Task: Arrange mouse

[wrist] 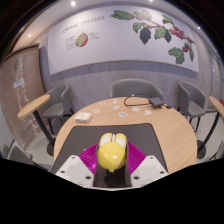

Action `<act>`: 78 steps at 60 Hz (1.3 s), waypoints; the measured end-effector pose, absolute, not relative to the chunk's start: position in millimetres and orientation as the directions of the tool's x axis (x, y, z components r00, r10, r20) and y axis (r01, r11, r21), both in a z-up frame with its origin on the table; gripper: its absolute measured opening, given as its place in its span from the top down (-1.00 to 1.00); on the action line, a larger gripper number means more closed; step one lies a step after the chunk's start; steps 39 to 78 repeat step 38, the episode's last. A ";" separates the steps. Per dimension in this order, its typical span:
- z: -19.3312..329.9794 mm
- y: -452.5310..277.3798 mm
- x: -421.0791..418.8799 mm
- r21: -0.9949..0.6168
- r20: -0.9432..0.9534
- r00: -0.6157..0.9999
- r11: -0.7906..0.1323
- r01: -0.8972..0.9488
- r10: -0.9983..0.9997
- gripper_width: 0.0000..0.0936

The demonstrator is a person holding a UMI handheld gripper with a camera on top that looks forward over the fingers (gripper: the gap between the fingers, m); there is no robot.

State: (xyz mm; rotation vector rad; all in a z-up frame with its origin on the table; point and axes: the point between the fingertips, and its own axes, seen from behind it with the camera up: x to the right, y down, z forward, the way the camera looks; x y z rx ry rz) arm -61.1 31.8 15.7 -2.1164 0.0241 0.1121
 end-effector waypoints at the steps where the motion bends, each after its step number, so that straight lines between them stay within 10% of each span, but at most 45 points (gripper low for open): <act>1: 11.2 32.8 -60.8 -0.846 -0.092 0.996 -0.529 -0.067 0.021 0.21; 14: -10.4 22.1 -64.1 -0.816 -0.051 0.999 -0.578 -0.033 0.014 0.13; 27: -3.6 8.3 -59.1 -0.786 0.016 0.985 -0.606 0.119 0.172 -0.87; 78: 26.7 -46.1 -34.1 -0.814 -0.020 0.960 -0.562 0.148 0.281 -0.84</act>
